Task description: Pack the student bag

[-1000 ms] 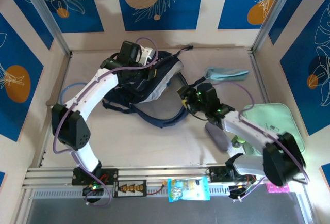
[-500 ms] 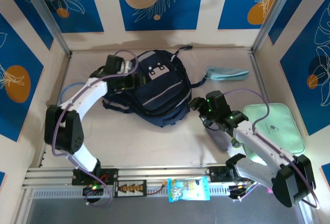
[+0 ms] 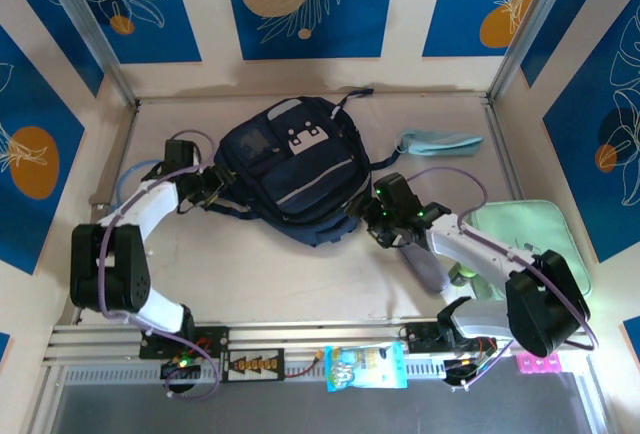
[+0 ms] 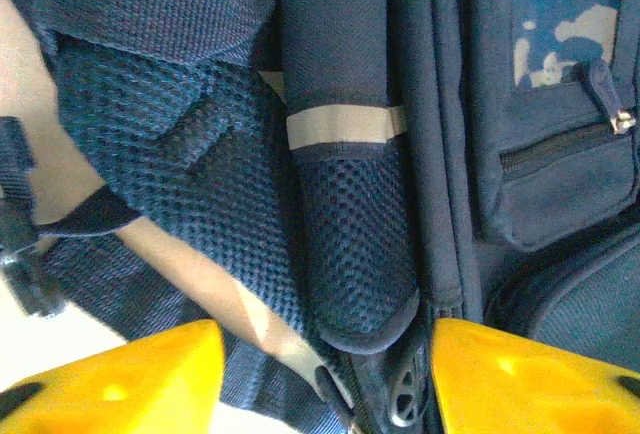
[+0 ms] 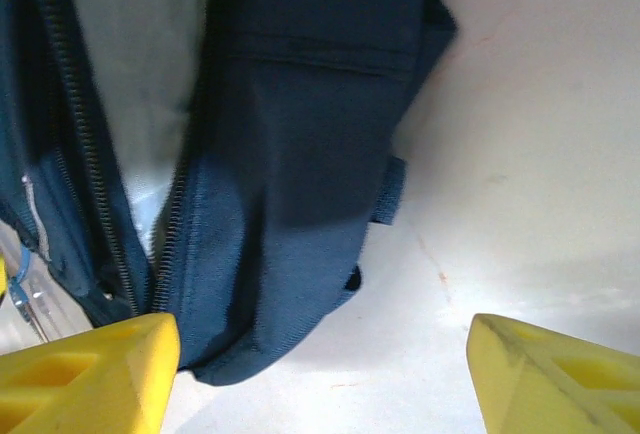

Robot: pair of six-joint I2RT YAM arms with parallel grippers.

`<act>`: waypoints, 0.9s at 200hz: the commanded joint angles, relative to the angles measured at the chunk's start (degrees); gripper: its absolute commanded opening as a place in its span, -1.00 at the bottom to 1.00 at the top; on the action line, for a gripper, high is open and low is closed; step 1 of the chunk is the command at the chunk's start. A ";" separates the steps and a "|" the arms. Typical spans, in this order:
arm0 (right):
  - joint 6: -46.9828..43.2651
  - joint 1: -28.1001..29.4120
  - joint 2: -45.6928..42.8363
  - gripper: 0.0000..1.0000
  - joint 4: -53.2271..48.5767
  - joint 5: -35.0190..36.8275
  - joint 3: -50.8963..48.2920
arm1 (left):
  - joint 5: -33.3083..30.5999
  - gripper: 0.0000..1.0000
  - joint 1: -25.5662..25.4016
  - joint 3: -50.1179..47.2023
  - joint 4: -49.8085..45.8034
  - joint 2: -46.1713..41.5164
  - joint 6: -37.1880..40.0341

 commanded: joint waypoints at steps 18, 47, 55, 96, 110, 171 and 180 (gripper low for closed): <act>-1.67 0.52 1.73 0.51 3.45 -2.50 1.68 | 5.39 -0.03 0.37 3.65 5.68 6.66 -2.78; -3.23 0.51 4.56 0.45 4.37 -4.79 2.95 | 6.04 -0.20 0.37 6.33 5.57 10.20 -2.08; -3.36 0.52 5.45 0.41 4.32 -5.30 3.28 | 6.54 -0.22 0.31 6.64 5.91 10.87 -2.08; -4.58 -0.04 10.29 0.17 3.98 -5.27 5.64 | 8.03 -0.30 0.37 8.06 5.48 14.65 -2.74; -6.00 -0.83 12.33 0.00 3.55 -5.17 7.24 | 8.63 -0.36 0.35 8.52 5.41 15.39 -2.01; -12.37 -4.49 21.23 -0.30 4.73 -4.45 13.13 | 8.75 -1.00 0.37 8.47 1.94 9.80 1.60; -13.31 -5.25 22.96 -0.30 5.28 -4.63 14.57 | 8.78 -1.00 0.40 7.80 1.01 7.62 1.67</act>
